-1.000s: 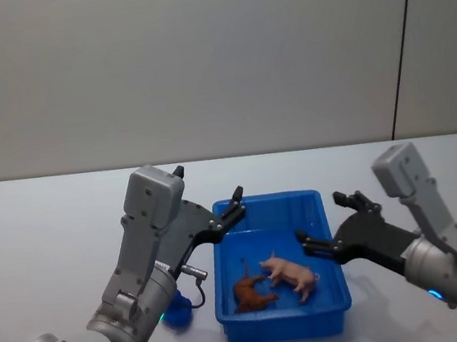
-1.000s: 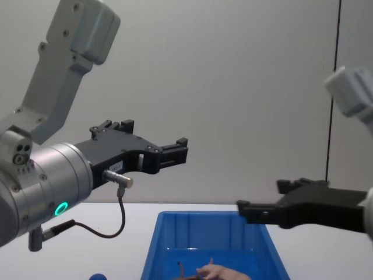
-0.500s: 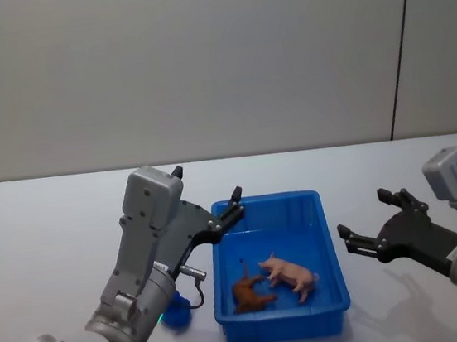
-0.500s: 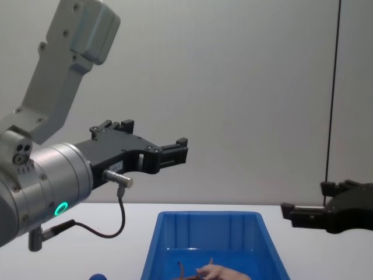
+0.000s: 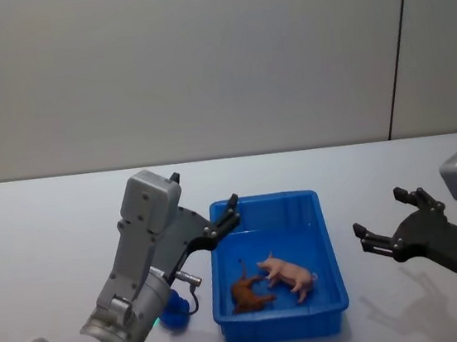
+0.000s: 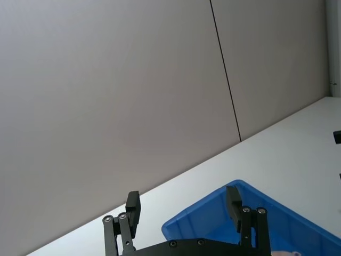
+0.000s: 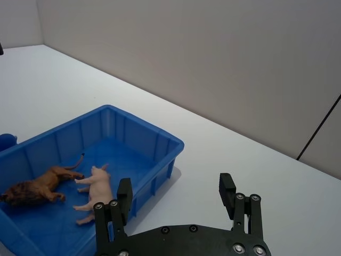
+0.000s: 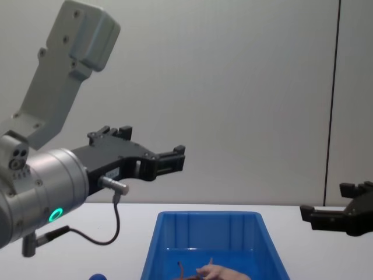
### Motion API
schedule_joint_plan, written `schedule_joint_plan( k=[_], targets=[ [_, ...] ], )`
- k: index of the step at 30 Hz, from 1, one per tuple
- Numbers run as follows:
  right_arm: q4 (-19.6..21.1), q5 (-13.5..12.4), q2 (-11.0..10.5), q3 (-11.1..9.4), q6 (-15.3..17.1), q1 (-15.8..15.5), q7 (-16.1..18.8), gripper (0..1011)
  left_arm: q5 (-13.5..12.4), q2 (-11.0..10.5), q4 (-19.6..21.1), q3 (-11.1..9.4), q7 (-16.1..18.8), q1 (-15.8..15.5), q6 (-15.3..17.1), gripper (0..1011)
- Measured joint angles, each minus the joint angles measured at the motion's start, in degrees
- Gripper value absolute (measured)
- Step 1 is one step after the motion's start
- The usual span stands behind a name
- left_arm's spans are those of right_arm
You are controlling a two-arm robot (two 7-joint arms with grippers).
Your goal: Pick up the two dolls from the table and place them into the box.
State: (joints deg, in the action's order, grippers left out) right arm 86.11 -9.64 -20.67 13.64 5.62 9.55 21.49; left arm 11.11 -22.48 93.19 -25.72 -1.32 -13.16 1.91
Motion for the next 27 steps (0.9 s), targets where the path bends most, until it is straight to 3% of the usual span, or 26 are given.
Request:
schedule_joint_plan(
  k=[8, 20, 27],
  targets=[
    [0.06, -0.11, -0.42, -0.29, -0.20, -0.24, -0.10, 1001, 0.39, -1.31, 0.49, 0.62, 0.33, 1.28, 1.00, 1002],
    [0.11, -0.18, -0.69, -0.48, -0.34, -0.41, -0.17, 1001, 3.41, -4.41, 0.56, 2.26, 0.70, 3.95, 2.22, 1002],
    [0.11, -0.20, -0.75, -0.53, -0.39, -0.44, -0.20, 1001, 4.98, -5.50, -1.39, 2.97, -0.30, 4.92, 2.44, 1001]
  ],
)
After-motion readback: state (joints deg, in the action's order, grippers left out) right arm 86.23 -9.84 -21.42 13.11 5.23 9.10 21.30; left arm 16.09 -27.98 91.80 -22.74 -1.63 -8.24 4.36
